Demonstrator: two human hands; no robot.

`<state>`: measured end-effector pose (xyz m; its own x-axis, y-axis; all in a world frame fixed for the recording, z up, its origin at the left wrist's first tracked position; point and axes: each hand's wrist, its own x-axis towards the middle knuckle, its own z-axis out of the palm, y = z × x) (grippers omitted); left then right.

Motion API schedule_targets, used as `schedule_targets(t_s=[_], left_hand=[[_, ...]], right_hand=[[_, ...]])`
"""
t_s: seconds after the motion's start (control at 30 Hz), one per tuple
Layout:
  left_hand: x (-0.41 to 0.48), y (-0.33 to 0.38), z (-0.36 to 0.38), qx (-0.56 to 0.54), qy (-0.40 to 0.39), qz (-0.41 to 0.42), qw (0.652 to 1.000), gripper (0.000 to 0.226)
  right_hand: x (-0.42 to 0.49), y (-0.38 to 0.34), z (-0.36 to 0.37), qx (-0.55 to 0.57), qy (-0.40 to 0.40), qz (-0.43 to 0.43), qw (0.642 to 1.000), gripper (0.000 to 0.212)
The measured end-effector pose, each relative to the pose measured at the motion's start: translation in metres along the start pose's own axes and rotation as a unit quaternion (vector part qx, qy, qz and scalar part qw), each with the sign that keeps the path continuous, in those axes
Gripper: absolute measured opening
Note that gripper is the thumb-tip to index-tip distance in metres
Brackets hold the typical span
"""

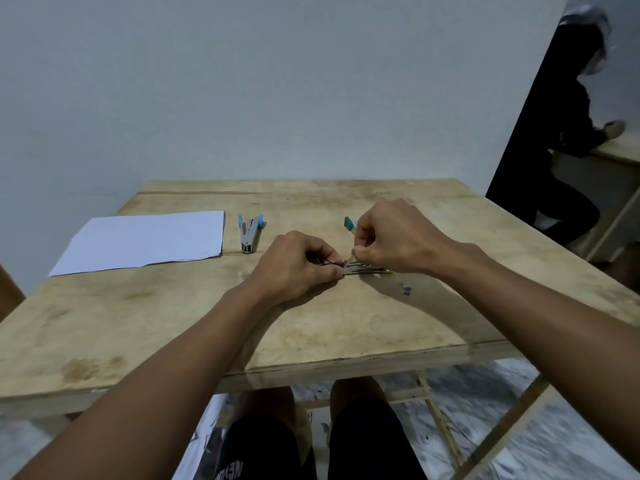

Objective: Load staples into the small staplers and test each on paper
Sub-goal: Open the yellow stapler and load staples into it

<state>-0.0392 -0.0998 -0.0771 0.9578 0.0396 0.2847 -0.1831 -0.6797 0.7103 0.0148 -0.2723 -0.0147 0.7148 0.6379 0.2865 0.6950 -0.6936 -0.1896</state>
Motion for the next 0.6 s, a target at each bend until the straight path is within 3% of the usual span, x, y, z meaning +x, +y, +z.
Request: schedule_targets(t_s=[0.13,0.33,0.6], left_hand=[[0.001,0.000,0.001,0.015,0.007,0.006,1.000,0.009],[-0.001,-0.001,-0.001,0.060,-0.007,0.067,0.996,0.007],[-0.002,0.003,-0.001,0.137,-0.025,0.104,0.985,0.021]], right_hand=[[-0.007,0.008,0.003,-0.013,-0.041,0.038,0.998,0.009],[-0.004,0.003,0.004,-0.074,-0.099,-0.018,0.992,0.018],[-0.010,0.020,-0.001,0.024,-0.077,0.016,0.997,0.009]])
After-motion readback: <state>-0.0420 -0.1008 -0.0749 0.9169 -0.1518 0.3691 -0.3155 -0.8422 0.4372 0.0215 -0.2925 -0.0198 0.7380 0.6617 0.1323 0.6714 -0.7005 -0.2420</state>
